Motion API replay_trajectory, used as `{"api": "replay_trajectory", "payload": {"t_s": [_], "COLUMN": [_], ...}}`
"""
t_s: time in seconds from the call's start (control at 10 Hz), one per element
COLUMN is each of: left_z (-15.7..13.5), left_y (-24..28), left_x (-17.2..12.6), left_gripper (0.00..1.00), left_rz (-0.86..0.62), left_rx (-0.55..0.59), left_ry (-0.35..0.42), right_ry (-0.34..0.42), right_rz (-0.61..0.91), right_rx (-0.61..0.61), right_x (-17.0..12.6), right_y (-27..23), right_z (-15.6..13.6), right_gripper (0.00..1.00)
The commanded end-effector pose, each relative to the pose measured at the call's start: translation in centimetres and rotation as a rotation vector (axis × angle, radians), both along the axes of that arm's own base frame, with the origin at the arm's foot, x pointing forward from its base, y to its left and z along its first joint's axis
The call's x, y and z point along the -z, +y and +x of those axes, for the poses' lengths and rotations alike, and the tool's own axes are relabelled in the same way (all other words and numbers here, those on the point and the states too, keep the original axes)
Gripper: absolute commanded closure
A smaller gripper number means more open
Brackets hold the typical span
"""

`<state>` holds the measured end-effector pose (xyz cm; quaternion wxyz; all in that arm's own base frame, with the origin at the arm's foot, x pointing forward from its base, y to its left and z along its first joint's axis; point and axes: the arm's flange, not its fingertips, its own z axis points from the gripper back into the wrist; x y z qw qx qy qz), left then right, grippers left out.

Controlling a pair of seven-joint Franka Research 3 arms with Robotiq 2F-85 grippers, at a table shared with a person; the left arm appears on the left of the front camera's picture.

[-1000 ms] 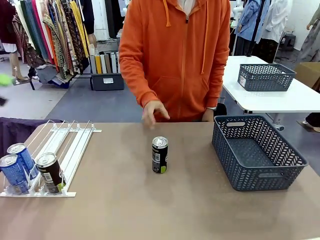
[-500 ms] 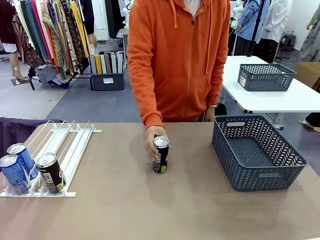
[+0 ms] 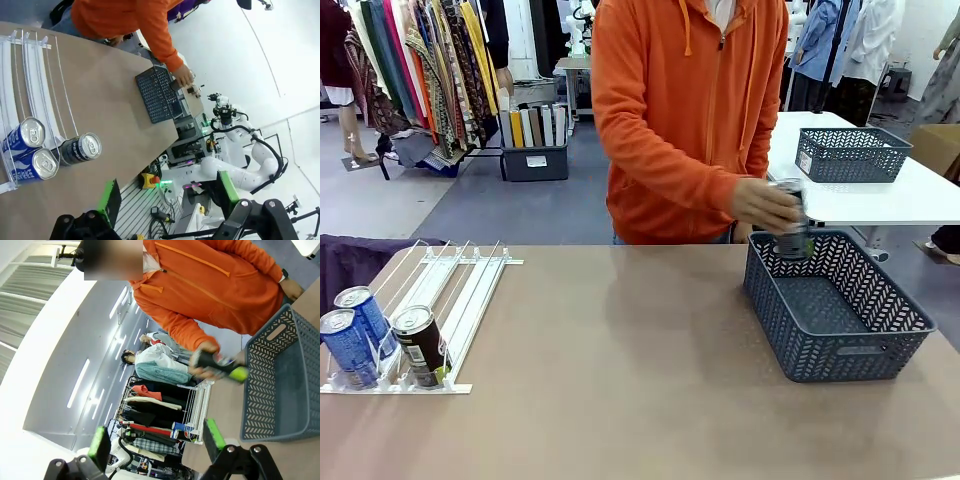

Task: Retrieve and store the cans from the dispenser.
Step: Pick up the last remaining can from one row of the Automatic Can Dispenser and place it in the middle of the table.

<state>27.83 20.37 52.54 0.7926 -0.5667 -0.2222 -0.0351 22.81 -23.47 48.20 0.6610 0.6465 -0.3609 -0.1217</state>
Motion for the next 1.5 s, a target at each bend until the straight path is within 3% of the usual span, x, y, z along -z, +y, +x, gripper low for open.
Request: {"api": "replay_trajectory", "payload": {"t_s": [0.0, 0.4, 0.5, 0.8, 1.0, 1.2, 1.4], "left_z": [-0.1, -0.1, 0.5, 5.0, 7.7, 8.8, 9.6], "left_y": [0.0, 0.1, -2.7, -14.1, -18.7, -21.1, -21.4], "left_x": [-0.2, 0.0, -1.8, -4.5, -2.8, 0.3, 3.8], "left_gripper": [0.0, 0.0, 0.0, 0.0, 0.0, 0.0, 0.0], "left_rz": [-0.021, -0.001, 0.147, 0.596, 0.796, 0.882, 0.923], "left_rx": [0.002, -0.002, -0.057, 0.014, 0.016, -0.02, -0.04], "left_ry": [-0.015, 0.001, 0.057, 0.163, 0.251, 0.279, 0.368], "right_ry": [-0.029, -0.029, -0.029, -0.029, -0.029, -0.029, -0.029], "right_rz": [0.006, 0.006, 0.006, 0.006, 0.006, 0.006, 0.006], "right_rx": [0.006, 0.006, 0.006, 0.006, 0.006, 0.006, 0.006], "right_x": [-0.3, -0.3, -0.3, -0.3, -0.3, -0.3, -0.3], "right_y": [0.0, 0.0, 0.0, 0.0, 0.0, 0.0, 0.0], "right_z": [0.2, 0.2, 0.2, 0.2, 0.2, 0.2, 0.2], "right_gripper": [0.0, 0.0, 0.0, 0.0, 0.0, 0.0, 0.0]}}
